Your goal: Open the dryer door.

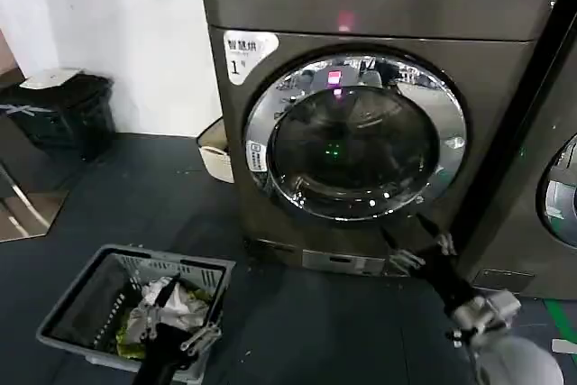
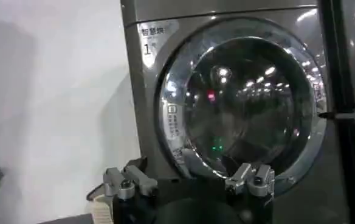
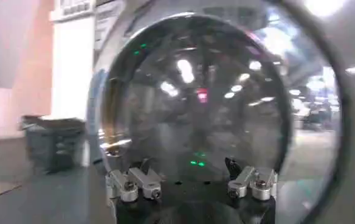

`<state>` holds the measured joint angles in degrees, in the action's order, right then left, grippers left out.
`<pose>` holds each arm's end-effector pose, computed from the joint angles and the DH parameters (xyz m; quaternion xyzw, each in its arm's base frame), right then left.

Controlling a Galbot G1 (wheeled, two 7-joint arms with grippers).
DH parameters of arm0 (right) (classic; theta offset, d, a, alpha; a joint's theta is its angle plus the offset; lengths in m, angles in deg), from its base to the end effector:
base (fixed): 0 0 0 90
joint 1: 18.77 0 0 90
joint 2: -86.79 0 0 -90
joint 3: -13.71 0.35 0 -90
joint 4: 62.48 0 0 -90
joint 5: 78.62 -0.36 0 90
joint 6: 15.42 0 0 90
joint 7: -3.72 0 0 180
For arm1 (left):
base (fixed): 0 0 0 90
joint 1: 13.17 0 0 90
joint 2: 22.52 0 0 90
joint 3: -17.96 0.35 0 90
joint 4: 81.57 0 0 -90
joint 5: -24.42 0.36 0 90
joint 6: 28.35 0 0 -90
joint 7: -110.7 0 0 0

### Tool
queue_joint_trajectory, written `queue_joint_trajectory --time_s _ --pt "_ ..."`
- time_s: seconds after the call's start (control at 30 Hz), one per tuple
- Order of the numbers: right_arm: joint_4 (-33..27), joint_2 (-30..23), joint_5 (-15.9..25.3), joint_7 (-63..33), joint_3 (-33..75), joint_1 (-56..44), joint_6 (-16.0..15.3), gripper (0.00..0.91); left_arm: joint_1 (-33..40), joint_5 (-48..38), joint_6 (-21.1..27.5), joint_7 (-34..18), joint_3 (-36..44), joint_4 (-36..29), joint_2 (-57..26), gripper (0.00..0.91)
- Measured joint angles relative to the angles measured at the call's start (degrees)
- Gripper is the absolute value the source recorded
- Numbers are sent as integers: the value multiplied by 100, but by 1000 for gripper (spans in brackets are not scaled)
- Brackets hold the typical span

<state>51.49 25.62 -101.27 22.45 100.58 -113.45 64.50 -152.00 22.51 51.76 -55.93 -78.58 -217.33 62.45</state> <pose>0.3121 -0.0825 -0.2133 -0.2717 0.9597 -0.0596 0.0393 0.0971 0.0366 -0.2466 0.1139 0.9900 0.0622 0.0552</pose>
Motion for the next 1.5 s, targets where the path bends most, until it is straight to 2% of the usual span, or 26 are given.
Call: queue_joint_trajectory --time_s 0.3,0.67,1.17,1.5 --pt "-1017 -35 -259 245 -1309 1496 94 907 6 3 -16 52 45 9 50 907" --pt "-2068 -322 -293 353 -2326 2838 148 907 -105 30 -92 83 57 -53 68 907" --pt "-3203 -1092 -25 437 -2979 3809 232 907 -216 224 -120 104 144 -121 172 907" --pt "-3783 -1489 -13 434 -3239 4235 264 907 -218 272 -179 102 139 -125 207 907"
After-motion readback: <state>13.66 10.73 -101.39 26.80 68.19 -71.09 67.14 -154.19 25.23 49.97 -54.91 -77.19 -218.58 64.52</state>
